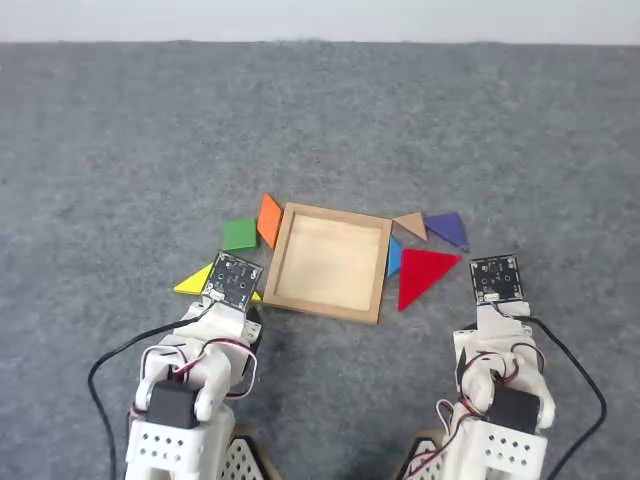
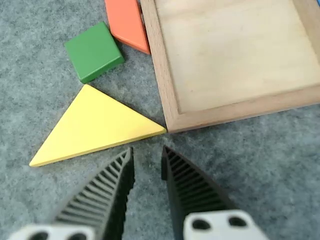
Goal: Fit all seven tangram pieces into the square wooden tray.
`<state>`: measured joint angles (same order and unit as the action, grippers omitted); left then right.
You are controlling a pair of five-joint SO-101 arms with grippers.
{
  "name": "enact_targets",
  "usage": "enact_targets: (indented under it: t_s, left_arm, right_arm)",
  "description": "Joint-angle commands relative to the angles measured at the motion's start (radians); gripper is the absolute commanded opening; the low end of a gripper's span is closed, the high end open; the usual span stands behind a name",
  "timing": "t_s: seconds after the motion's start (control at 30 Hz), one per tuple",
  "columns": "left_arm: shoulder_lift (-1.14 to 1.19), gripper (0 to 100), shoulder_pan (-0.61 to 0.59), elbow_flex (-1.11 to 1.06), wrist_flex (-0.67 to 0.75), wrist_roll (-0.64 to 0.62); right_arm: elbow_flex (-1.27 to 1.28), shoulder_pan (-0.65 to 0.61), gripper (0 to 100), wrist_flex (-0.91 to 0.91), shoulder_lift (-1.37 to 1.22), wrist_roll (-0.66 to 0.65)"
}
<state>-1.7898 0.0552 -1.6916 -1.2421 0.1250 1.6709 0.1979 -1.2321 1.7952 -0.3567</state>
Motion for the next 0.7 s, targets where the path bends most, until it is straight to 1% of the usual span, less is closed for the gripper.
enact_targets:
  t_s: [0.0, 0.33, 0.57, 0.67]
  left_arm:
    - [-0.002, 9, 0.023, 0.007, -0.005, -0.006]
    - [-0.002, 9, 0.203, 0.007, -0.003, -0.008]
    - [-0.002, 9, 0.387, 0.007, 0.000, -0.008]
    - [-0.002, 9, 0.400, 0.007, -0.003, -0.003]
  right_arm:
    - [0.014, 0.013, 0.6, -0.008, -0.001, -0.011]
    - [0.014, 0.013, 0.6, -0.008, -0.001, -0.011]
    - [0.014, 0.013, 0.6, -0.008, -0.001, -0.011]
    - [0.014, 0.013, 0.6, -0.008, -0.001, -0.011]
